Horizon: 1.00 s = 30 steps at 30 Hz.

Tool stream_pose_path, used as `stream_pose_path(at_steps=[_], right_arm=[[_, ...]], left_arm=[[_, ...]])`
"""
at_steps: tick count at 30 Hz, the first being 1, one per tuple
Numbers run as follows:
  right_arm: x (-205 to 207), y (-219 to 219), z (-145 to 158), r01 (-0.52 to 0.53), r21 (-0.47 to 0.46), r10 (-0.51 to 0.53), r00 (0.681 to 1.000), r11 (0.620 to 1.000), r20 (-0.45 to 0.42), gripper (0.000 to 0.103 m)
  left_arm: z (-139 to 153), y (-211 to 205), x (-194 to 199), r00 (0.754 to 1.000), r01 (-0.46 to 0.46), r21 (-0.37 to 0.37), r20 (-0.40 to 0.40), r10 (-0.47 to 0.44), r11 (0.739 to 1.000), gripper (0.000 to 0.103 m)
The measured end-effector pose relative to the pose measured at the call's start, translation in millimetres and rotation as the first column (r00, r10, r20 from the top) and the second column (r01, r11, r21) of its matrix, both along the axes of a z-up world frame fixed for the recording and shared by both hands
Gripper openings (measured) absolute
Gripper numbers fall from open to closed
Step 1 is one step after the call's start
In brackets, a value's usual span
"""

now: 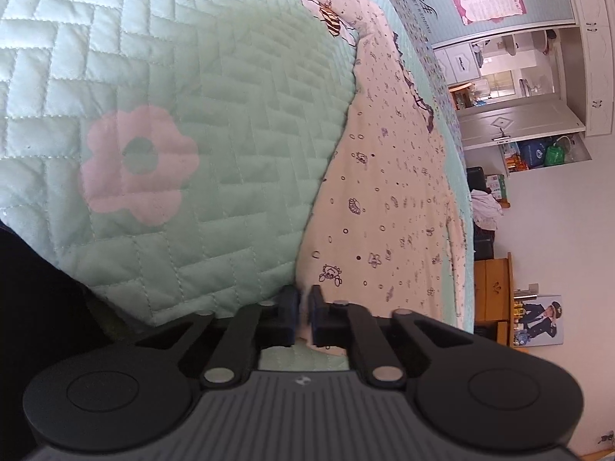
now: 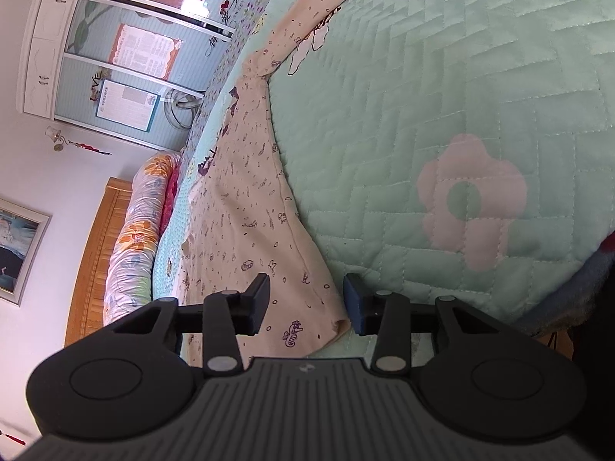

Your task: Fold clothes

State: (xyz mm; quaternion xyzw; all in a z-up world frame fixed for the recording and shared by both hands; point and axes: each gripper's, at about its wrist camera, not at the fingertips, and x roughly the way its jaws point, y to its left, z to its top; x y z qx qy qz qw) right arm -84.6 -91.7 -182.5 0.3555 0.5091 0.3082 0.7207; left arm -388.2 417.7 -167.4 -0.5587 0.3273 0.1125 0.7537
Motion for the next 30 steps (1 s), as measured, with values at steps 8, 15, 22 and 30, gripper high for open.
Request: stream_pose_path(at_steps=[8, 15, 22, 30], right_arm=[[-2, -9, 14, 0.012, -0.095, -0.006, 0.998, 0.995, 0.065, 0.001], [-2, -19, 18, 0.034, -0.098, -0.028, 0.997, 0.995, 0.067, 0.003], [2, -24, 30, 0.065, -0.067, -0.059, 0.994, 0.996, 0.097, 0.027], [65, 42, 45, -0.023, -0.113, 0.041, 0.985, 0.993, 0.166, 0.036]], left_arm=[[18, 14, -14, 1.000, -0.030, 0.063, -0.007, 0.030, 0.998, 0.001], [17, 12, -20, 1.000, -0.022, 0.073, -0.015, 0.023, 0.997, 0.003], [50, 21, -47, 0.997, -0.082, 0.145, 0.023, 0.079, 0.986, 0.008], [68, -4, 25, 0.996, 0.033, 0.198, 0.076, -0.048, 0.980, 0.014]])
